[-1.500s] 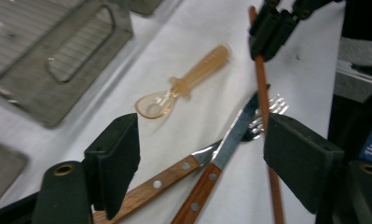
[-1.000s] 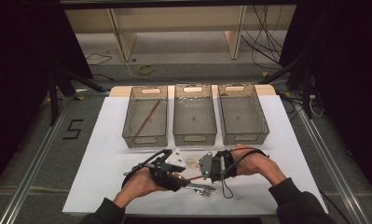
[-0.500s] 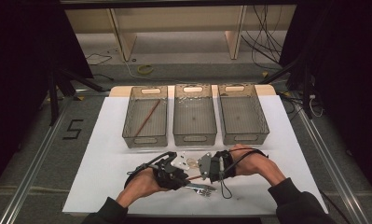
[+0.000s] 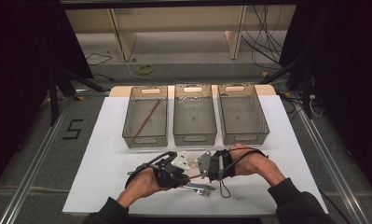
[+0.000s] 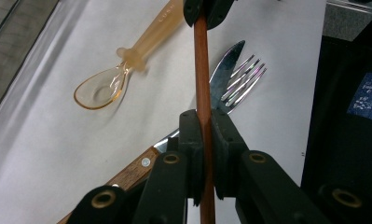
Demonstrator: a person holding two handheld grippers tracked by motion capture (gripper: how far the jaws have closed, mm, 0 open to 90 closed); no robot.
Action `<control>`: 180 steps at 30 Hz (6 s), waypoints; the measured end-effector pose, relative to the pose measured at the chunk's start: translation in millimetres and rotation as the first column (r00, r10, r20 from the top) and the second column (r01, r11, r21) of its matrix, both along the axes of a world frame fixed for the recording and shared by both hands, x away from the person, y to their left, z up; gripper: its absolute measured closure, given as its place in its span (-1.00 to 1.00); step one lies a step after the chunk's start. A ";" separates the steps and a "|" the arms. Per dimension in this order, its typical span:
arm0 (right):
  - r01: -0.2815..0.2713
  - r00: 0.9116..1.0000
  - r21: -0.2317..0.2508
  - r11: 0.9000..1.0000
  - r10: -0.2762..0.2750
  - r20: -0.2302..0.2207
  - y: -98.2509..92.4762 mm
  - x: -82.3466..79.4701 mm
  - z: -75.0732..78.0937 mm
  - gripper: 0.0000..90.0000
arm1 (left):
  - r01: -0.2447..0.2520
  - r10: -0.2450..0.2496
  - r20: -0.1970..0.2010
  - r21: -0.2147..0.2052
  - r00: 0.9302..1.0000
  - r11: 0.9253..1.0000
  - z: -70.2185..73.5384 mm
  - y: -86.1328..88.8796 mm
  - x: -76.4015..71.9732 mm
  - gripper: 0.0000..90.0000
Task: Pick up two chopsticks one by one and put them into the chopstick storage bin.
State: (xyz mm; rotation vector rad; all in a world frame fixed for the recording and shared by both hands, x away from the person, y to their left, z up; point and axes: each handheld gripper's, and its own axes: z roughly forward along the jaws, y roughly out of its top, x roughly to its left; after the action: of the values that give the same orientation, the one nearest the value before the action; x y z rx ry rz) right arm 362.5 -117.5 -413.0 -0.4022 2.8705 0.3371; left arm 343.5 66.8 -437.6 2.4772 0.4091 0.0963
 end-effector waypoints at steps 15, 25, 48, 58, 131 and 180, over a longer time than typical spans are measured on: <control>0.255 0.966 0.314 0.914 -0.252 -0.052 -33.3 8.8 22.1 -0.08 | -0.107 0.108 0.043 -0.036 0.993 0.994 4.0 33.2 12.9 0.87; 0.369 0.928 0.454 0.811 -0.348 -0.133 -56.3 10.9 27.9 -0.18 | -0.177 0.181 0.056 -0.073 0.982 0.981 8.4 50.2 20.6 0.87; 0.570 0.819 0.523 0.633 -0.489 -0.301 -68.8 4.8 -8.1 -0.31 | -0.372 0.399 0.076 -0.238 0.914 0.897 35.2 101.4 42.6 0.87; 0.580 0.812 0.513 0.633 -0.499 -0.302 -68.4 0.4 -14.7 -0.34 | -0.495 0.527 0.042 -0.284 0.849 0.821 37.8 127.6 76.9 0.87; 0.620 0.783 0.466 0.631 -0.536 -0.316 -64.9 3.9 -21.0 -0.34 | -0.538 0.569 -0.070 -0.440 0.819 0.720 43.7 149.2 96.8 -0.52; 0.692 0.720 0.271 0.669 -0.610 -0.331 -50.7 30.0 -32.7 -0.10 | -0.408 0.464 -0.003 -0.482 0.886 0.775 -3.2 119.1 35.6 -0.64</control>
State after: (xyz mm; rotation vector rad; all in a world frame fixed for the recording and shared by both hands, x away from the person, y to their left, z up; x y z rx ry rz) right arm 392.4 -168.2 -445.7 0.7849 2.7957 0.8038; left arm 379.2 185.9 -440.8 1.8443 0.8485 0.2953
